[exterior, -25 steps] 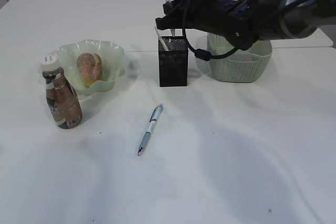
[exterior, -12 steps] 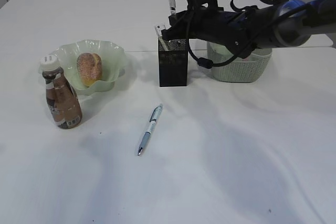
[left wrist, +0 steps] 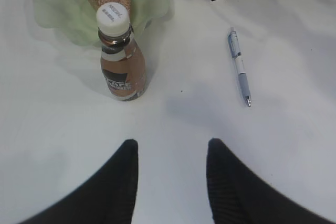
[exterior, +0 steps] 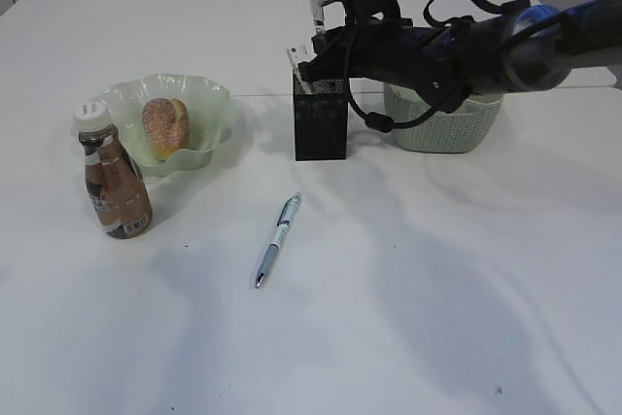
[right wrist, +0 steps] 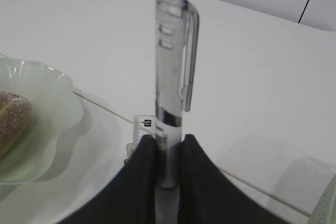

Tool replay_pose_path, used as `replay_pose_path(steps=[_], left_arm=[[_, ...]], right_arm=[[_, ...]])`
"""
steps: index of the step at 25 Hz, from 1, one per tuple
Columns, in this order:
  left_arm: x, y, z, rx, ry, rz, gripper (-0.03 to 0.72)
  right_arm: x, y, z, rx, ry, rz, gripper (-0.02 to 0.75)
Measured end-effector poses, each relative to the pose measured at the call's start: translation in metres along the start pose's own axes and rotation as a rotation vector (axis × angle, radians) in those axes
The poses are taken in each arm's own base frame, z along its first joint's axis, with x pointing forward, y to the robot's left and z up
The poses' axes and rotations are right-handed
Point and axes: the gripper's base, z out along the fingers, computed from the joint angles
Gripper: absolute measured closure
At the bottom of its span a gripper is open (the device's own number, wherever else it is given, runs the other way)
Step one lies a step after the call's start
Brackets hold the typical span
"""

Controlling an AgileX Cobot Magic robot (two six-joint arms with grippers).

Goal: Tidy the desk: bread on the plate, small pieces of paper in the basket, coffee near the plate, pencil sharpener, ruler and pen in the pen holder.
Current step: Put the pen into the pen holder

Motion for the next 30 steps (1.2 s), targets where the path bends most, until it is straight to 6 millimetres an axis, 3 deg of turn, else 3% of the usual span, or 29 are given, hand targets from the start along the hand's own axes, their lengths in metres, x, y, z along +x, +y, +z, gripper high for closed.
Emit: replay_pose_path(steps=[10,14,20,24,25,30], left_arm=[[0.000,0.000,0.000,0.000,-0.002,0.000,0.386],[0.000,0.000,0.000,0.000,-0.002,0.000,0.386],[0.000,-0.001,0.000,0.010,-0.001,-0.011,0.385],[-0.002,-0.001,0.000,0.014,-0.021,-0.015,0.365],[-0.003,-0.001,0.000,0.014,-0.030,-0.015,0.355],[-0.004,-0.001,0.000,0.017,-0.049,-0.018,0.335]], right_arm=[[0.003,0.000,0.001,0.004,0.026,-0.002,0.552],[0.004,0.000,0.001,0.005,0.037,-0.002,0.475],[0.005,-0.002,-0.001,0.016,0.082,0.001,0.456],[-0.006,-0.006,-0.011,0.042,0.144,0.005,0.456],[-0.016,-0.010,-0.021,0.063,0.186,0.006,0.456],[-0.033,-0.016,-0.044,0.110,0.297,0.030,0.455]])
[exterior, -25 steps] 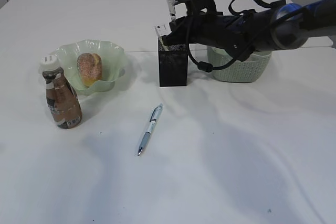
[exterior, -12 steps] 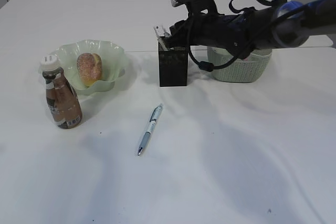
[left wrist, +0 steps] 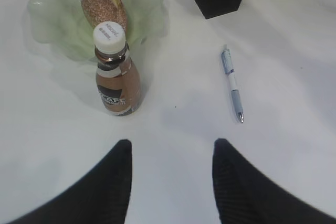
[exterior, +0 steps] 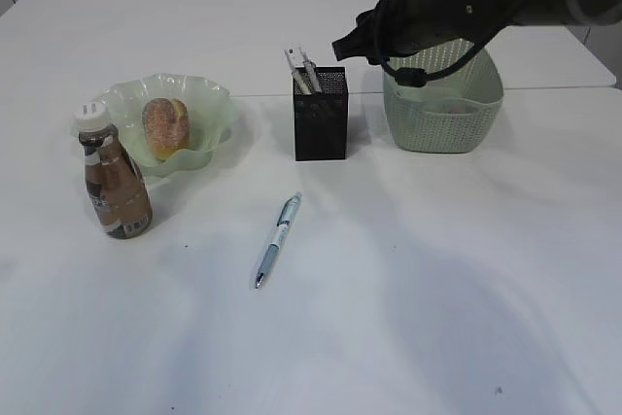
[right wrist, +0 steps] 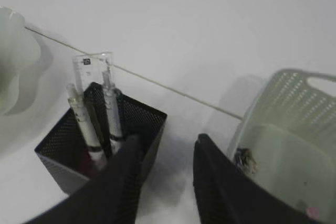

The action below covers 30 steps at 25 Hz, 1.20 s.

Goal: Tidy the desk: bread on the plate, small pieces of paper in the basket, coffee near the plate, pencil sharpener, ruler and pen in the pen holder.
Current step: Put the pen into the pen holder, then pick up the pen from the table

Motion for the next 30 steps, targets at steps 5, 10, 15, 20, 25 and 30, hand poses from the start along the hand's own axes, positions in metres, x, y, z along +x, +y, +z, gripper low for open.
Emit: replay_pose_path(steps=[5,10,15,20,25,30], left_arm=[[-0.013,-0.002,-0.005,0.004,-0.012,0.005,0.334],[-0.034,-0.006,-0.002,0.017,0.025,0.041,0.333],[-0.051,-0.029,0.013,0.093,0.066,0.106,0.333],[-0.059,-0.044,0.040,0.127,0.152,0.137,0.330],[-0.069,-0.049,0.069,0.121,0.254,0.139,0.329],[-0.081,-0.053,0.092,0.117,0.320,0.142,0.329]], right_arm=[[-0.009,-0.006,-0.024,0.022,0.115,0.084,0.455],[-0.018,-0.010,-0.051,0.032,0.307,0.165,0.456],[-0.024,-0.012,-0.075,0.024,0.525,0.197,0.456],[-0.027,-0.008,-0.090,-0.038,0.641,0.194,0.456],[-0.030,-0.004,-0.094,-0.102,0.641,0.187,0.456],[-0.042,0.002,-0.112,-0.194,0.596,0.198,0.456]])
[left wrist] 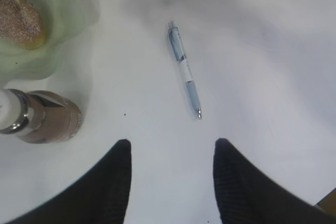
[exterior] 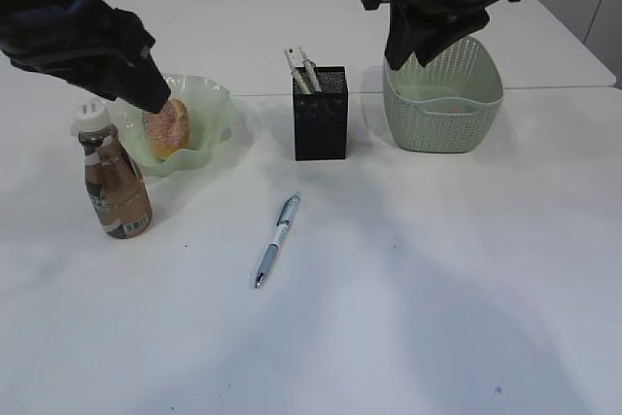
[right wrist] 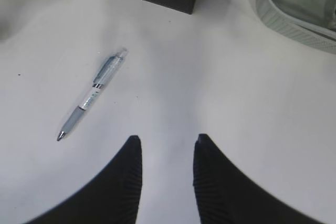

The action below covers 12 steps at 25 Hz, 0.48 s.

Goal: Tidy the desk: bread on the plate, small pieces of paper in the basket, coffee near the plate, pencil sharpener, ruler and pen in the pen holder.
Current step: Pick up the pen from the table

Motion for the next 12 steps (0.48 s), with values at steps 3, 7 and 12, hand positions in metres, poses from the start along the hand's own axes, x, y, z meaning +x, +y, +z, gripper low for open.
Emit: replay_pose_path(steps=[3,7,12], left_arm=[[-0.011,0.000,0.008,0.000,0.020,-0.020,0.329],[-0.023,-0.002,0.022,0.004,0.057,-0.037,0.326],[-0.036,-0.005,0.043,0.008,0.102,-0.047,0.325]], right_arm=[[0.001,0.002,-0.014,-0.009,-0.028,-0.002,0.456],[0.004,0.005,-0.032,-0.021,-0.063,-0.004,0.457],[0.014,0.008,-0.066,-0.029,-0.123,-0.012,0.457]])
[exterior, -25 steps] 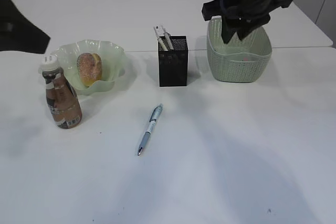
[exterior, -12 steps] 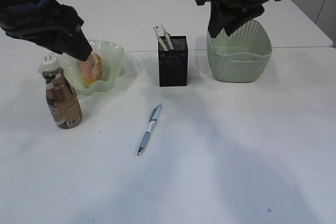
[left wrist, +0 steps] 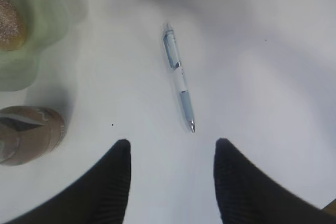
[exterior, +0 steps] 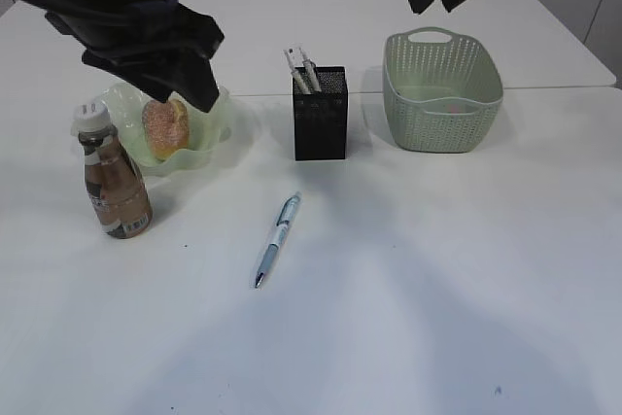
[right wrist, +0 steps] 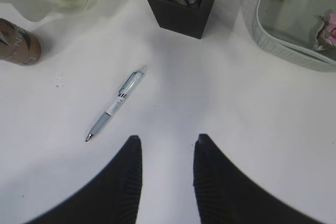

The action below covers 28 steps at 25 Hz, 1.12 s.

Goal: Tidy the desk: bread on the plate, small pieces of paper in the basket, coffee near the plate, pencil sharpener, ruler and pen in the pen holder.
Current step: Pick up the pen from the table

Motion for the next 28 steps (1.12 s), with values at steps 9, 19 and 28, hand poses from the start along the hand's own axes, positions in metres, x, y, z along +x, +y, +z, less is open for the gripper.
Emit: replay_pose_path(steps=[9,19,28], left_arm=[[-0.015,0.003,0.069,0.006,0.140,-0.055,0.292],[-0.015,-0.027,0.154,0.027,0.270,-0.005,0.268],[-0.017,-0.027,0.195,-0.013,0.324,0.006,0.233]], right_arm=[[0.016,0.001,-0.007,-0.005,0.026,0.005,0.456],[0.019,0.007,-0.027,-0.048,-0.019,0.014,0.457],[0.019,0.007,-0.027,-0.048,-0.019,0.014,0.457]])
